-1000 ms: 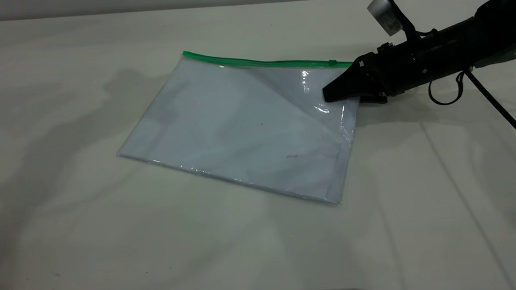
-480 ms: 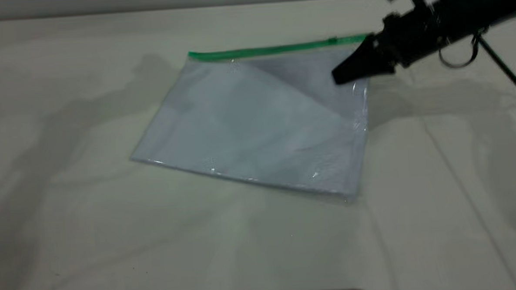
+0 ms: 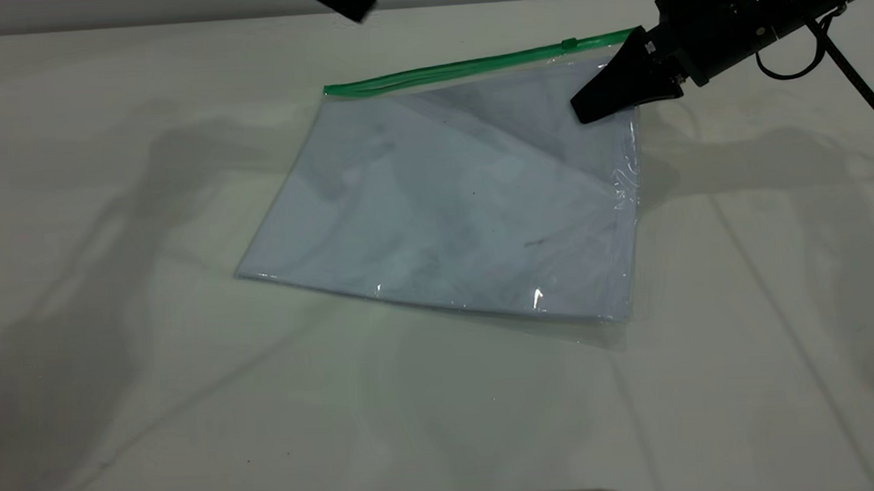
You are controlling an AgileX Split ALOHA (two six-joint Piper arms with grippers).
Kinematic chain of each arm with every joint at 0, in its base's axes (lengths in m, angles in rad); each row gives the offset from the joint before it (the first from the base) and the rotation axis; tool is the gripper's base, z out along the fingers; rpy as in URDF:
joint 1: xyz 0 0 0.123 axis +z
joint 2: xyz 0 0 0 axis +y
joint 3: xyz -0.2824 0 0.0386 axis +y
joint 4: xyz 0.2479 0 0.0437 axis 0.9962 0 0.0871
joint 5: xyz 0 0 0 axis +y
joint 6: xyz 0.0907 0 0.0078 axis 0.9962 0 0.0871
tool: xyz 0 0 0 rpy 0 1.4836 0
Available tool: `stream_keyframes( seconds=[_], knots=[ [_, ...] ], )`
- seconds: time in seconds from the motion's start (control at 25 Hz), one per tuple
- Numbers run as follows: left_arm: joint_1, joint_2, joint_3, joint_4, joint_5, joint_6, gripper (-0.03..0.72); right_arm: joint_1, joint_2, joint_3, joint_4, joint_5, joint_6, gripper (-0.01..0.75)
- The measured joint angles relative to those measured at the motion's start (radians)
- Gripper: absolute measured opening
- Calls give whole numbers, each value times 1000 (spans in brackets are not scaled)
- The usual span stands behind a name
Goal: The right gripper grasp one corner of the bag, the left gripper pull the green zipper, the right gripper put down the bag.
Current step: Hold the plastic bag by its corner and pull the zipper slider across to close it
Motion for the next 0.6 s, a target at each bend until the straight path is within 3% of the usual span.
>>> stream_keyframes(
  seconds=[0.16,0.4,0.6],
  knots=[
    [-92,57,-127,129,11,-31,325,0,0,0,0,1,0,36],
    [-232,64,-187,276,-85,-87,483,0,0,0,2,1,-16,36],
    [-264,79,-187,309,-139,-78,540,0,0,0,9,1,-118,36]
  ],
)
